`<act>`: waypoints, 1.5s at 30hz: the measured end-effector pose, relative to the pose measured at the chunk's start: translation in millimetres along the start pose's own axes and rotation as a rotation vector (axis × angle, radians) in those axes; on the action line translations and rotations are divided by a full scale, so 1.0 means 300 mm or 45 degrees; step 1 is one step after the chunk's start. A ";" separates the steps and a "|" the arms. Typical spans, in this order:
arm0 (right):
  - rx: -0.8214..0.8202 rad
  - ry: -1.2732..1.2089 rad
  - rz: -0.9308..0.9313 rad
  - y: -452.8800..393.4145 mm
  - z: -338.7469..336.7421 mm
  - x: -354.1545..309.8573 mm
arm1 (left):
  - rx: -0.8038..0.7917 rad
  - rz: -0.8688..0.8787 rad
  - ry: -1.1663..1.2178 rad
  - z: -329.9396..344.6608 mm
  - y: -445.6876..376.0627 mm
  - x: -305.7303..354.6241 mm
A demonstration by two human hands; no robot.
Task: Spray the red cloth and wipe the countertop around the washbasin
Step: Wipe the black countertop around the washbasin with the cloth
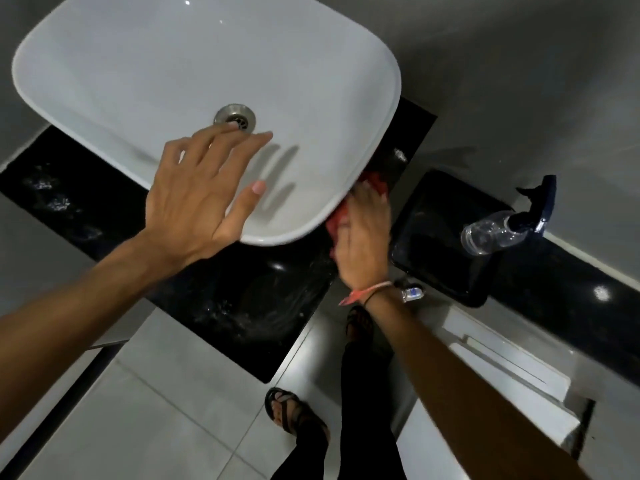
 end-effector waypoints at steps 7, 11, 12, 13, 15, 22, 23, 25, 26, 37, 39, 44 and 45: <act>-0.262 -0.040 -0.112 0.438 -0.089 -0.341 | 0.170 -0.197 0.385 -0.106 0.018 0.035; -0.160 -0.501 0.229 0.286 -0.242 -0.269 | 0.601 -0.553 0.494 -0.173 0.231 0.125; -0.010 -0.531 0.247 0.220 -0.292 -0.247 | 0.593 -0.570 0.484 -0.165 0.308 0.177; 0.150 -0.540 0.225 0.146 -0.336 -0.228 | 0.515 -0.566 0.470 -0.142 0.372 0.241; 0.322 -0.507 0.089 -0.005 -0.371 -0.227 | 0.212 -0.540 0.351 -0.062 0.449 0.372; -0.268 -0.303 -0.523 -0.223 -0.172 -0.422 | -0.207 -0.564 -0.018 0.212 0.415 0.511; -0.359 -0.246 -0.572 -0.209 -0.147 -0.446 | -0.209 -0.537 -0.034 0.219 0.426 0.501; -0.467 -0.113 -0.641 -0.174 -0.110 -0.481 | -0.228 -0.479 -0.026 0.209 0.457 0.475; -0.488 -0.061 -0.678 -0.160 -0.097 -0.496 | -0.231 -0.432 -0.028 0.205 0.475 0.462; -0.665 0.360 -0.952 -0.142 -0.044 -0.552 | -0.281 0.031 0.078 0.122 0.691 -0.007; -0.689 0.339 -0.923 -0.141 -0.038 -0.552 | -0.300 0.051 0.098 0.132 0.657 -0.156; -0.701 0.287 -0.834 -0.139 -0.026 -0.562 | -0.288 -0.021 0.009 0.141 0.535 -0.551; -0.703 0.288 -0.821 -0.139 -0.023 -0.563 | -0.287 -0.036 -0.002 0.141 0.509 -0.620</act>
Point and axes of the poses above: each hand's wrist, its own y-axis away from the middle knuckle, its own z-axis out of the palm, x = y × z, the point moved 2 cm from there along -y, towards the middle knuckle, and after that the axes turned 15 degrees about x, right-handed, at the moved point
